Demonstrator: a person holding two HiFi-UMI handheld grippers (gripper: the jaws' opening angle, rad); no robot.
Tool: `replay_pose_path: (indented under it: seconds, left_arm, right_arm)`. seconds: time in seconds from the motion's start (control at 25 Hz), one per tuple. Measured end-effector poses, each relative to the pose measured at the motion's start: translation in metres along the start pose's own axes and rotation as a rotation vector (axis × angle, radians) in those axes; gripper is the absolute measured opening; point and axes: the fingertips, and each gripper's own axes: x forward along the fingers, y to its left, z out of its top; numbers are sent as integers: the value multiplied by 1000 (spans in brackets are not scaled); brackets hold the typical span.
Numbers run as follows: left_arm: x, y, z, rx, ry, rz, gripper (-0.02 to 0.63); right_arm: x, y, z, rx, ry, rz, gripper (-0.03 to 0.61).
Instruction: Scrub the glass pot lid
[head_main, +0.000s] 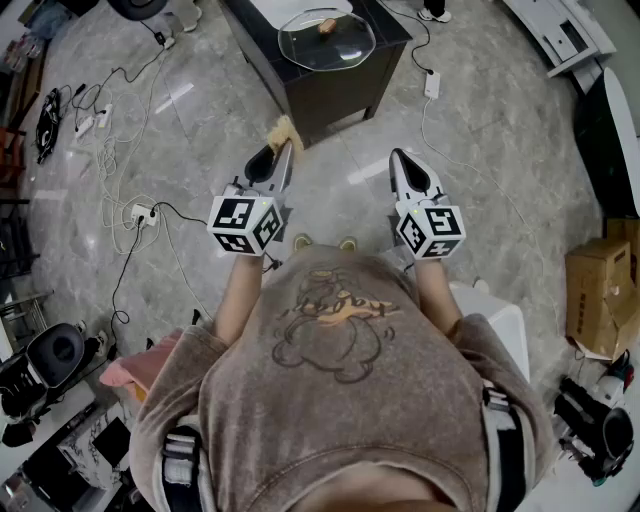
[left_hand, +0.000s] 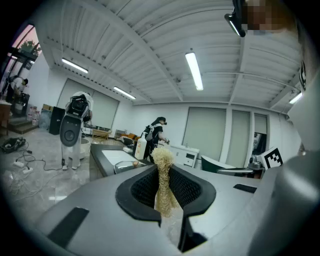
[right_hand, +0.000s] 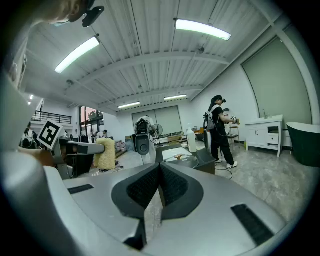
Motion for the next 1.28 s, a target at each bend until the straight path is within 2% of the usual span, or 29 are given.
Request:
replay_pose_path:
  seconds: [0.44, 0.88, 1.28]
  left_arm:
    - [5, 14, 0, -1, 4, -19, 69]
    - [12, 55, 0, 17, 3, -86, 69]
    - [41, 90, 7, 23, -3, -121, 69]
  right_arm:
    - [16, 17, -1, 19, -20, 28, -11]
    - [45, 40, -15, 24, -25, -37, -11]
    - [85, 32, -15, 26, -19, -76, -11]
